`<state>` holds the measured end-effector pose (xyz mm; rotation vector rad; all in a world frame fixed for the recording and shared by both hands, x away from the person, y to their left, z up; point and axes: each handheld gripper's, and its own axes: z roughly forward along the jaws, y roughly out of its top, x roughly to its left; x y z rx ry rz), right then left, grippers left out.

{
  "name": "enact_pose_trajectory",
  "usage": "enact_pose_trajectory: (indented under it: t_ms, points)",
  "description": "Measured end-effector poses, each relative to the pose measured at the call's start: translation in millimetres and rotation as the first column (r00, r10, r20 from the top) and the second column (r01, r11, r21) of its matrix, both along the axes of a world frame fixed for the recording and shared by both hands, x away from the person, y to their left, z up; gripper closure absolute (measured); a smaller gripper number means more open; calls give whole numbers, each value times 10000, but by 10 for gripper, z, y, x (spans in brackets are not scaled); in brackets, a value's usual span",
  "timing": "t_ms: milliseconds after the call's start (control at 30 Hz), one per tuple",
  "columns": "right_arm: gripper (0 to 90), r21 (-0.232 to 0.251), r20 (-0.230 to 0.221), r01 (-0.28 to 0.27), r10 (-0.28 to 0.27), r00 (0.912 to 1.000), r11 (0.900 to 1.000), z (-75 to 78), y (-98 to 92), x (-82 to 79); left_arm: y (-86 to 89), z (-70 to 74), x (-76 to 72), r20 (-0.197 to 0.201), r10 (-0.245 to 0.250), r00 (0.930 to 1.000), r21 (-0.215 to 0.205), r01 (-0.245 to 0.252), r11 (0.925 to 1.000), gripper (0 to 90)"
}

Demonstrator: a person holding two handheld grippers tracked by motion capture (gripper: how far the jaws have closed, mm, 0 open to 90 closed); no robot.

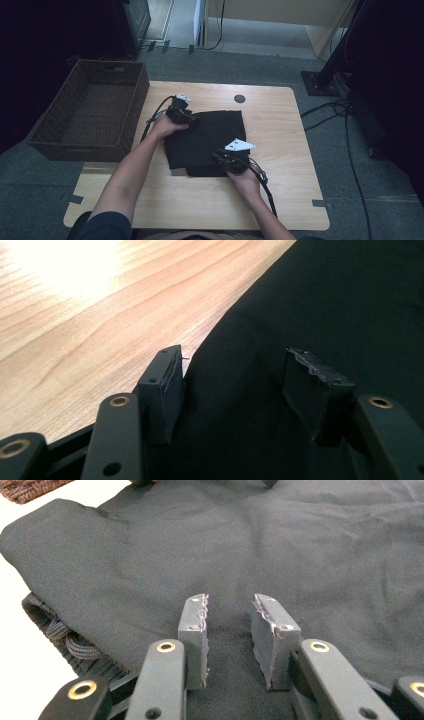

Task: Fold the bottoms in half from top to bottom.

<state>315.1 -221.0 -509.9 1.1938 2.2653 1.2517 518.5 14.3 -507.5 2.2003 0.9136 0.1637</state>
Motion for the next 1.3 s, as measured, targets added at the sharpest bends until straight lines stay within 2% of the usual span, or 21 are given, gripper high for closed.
enact_pose_trajectory:
  t_ms: [67, 133, 200, 400, 433, 467, 533, 667, 767, 833, 900, 967, 1000, 1100, 1200, 1300]
  points:
    - [681, 0, -20, -5, 5, 10000, 10000, 1, 2, -2, 16, 0, 69, -198, 335, 9992, -145, -338, 9993, 391]
    - [680, -6, -42, 9, -9, 10000, 10000, 4, -1, -2, 2, 10, 105, -313, 265, 9992, -111, -268, 9996, 394]
    - [680, 1, -39, 2, -2, 10000, 10000, 3, -3, 0, -25, 20, 97, -277, -26, 9996, 95, 28, 10000, 428]
    - [679, 143, -91, -7, 9, 10000, 9999, -9, -15, 1, -38, 16, -39, -261, -773, 9967, 45, 775, 9970, 467]
    - [678, 152, -86, 1, 0, 10000, 9999, -9, -15, 0, -27, 17, -84, -188, -1022, 9946, 138, 1025, 9946, 499]
    - [678, 170, -108, 27, -26, 9999, 9999, -7, -16, -4, -21, 14, -113, -94, -1250, 9921, 197, 1252, 9919, 606]
    - [678, 219, -284, 95, -88, 9996, 9997, 25, -10, -10, -21, 18, -178, -20, -1557, 9878, 243, 1557, 9875, 759]
    - [673, 342, -223, 162, -154, 9996, 9993, 162, 48, -105, -40, 72, -224, -198, -1201, 9926, 430, 1209, 9917, 809]
    - [665, 254, -389, 105, -95, 9992, 9996, 218, 123, -244, -19, 113, -238, -117, -986, 9951, 231, 989, 9948, 813]
    - [657, -56, -248, 101, -103, 9996, 9999, 204, 169, -310, -18, 151, -241, 58, -876, 9961, 256, 874, 9958, 814]
    - [654, -333, -272, 87, -96, 9996, 9994, 153, 204, -304, -20, 205, -243, 259, -723, 9970, 63, 722, 9974, 814]
    - [663, -371, -422, 132, -148, 9990, 9992, 93, 230, -275, -22, 284, -252, 501, -644, 9967, -223, 656, 9976, 816]
    - [672, -355, -319, 149, -160, 9994, 9993, 68, 239, -255, -25, 333, -257, 682, -641, 9956, -273, 661, 9974, 817]
    - [684, -472, -144, 347, -354, 9993, 9983, 45, 282, -155, -30, 510, -285, 1134, -777, 9905, -413, 829, 9957, 820]
    - [691, -672, -100, 606, -615, 9981, 9959, 45, 353, -3, -35, 709, -359, 1595, -988, 9822, -566, 1090, 9924, 824]
    - [705, -578, -75, 919, -924, 9957, 9941, 32, 419, 191, -44, 833, -466, 1911, -1233, 9738, -728, 1393, 9876, 828]
